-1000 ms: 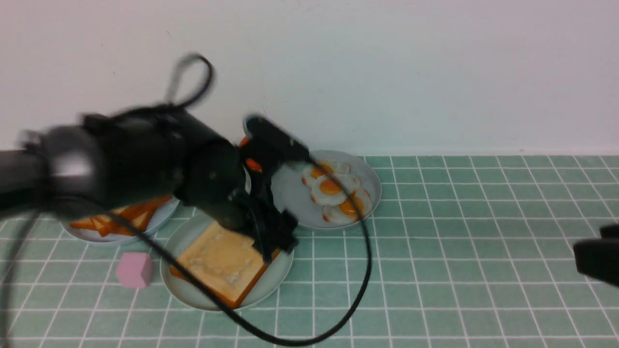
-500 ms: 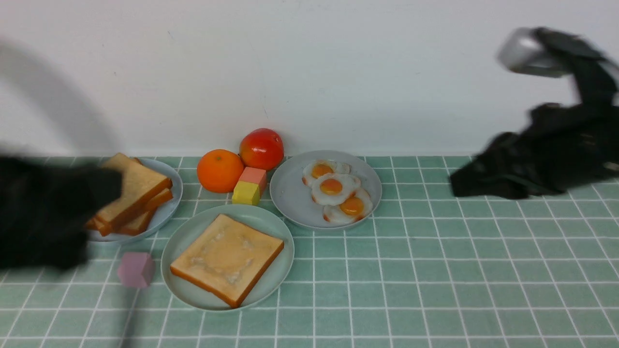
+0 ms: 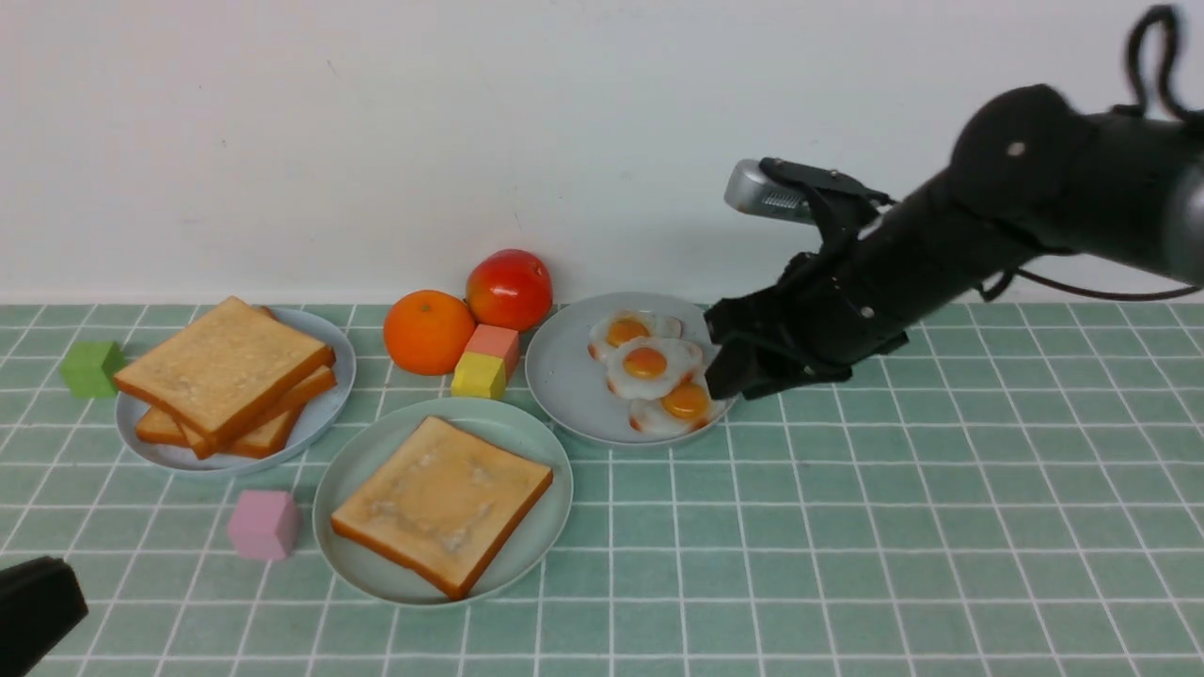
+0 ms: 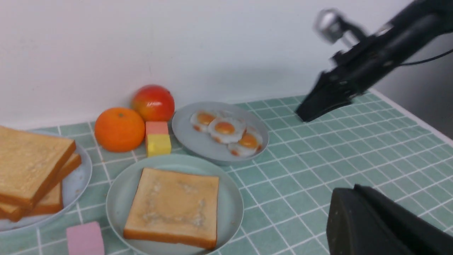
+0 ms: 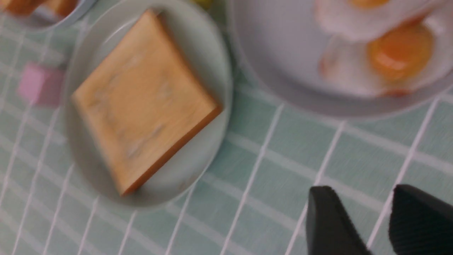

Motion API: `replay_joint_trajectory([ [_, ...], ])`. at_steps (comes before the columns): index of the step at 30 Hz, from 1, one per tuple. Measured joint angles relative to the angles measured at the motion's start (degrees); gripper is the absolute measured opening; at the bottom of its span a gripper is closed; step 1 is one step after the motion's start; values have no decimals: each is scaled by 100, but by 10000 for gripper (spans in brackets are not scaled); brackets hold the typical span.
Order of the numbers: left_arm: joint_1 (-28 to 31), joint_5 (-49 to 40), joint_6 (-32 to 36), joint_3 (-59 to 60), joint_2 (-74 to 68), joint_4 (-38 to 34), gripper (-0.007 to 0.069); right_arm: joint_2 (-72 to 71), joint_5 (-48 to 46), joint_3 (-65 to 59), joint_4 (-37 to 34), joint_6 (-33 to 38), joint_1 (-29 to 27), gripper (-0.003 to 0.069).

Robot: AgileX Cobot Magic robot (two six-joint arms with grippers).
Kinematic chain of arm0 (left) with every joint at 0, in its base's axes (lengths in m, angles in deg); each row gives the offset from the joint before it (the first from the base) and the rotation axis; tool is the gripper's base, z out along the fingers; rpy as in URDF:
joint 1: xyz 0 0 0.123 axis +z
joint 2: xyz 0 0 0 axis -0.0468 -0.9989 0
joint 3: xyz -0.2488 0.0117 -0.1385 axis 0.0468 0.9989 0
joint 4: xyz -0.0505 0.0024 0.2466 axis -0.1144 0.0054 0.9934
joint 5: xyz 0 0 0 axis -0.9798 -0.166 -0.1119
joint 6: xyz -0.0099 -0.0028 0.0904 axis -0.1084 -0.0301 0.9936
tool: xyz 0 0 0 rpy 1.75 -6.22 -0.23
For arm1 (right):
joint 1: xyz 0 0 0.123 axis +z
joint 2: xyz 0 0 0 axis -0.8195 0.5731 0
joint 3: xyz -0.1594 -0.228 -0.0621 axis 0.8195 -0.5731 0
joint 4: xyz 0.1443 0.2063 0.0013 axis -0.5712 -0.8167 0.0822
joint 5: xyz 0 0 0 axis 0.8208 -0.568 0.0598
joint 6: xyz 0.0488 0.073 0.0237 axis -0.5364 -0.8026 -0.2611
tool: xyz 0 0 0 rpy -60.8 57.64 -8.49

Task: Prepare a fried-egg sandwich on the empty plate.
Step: Use the right arm to grab a fried egg

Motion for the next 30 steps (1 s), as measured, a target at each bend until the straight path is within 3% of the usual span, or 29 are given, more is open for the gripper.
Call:
replay_joint_trajectory([
  [5, 0, 368, 0, 0, -83, -28, -13, 937, -245, 1073, -200, -71, -310, 341],
  [18, 0, 530, 0, 0, -117, -229, -13, 2903, -477, 3294, -657, -77, -549, 347],
  [30, 0, 537, -2, 0, -117, -248, -13, 3170, -215, 3685, -653, -189, -549, 347],
])
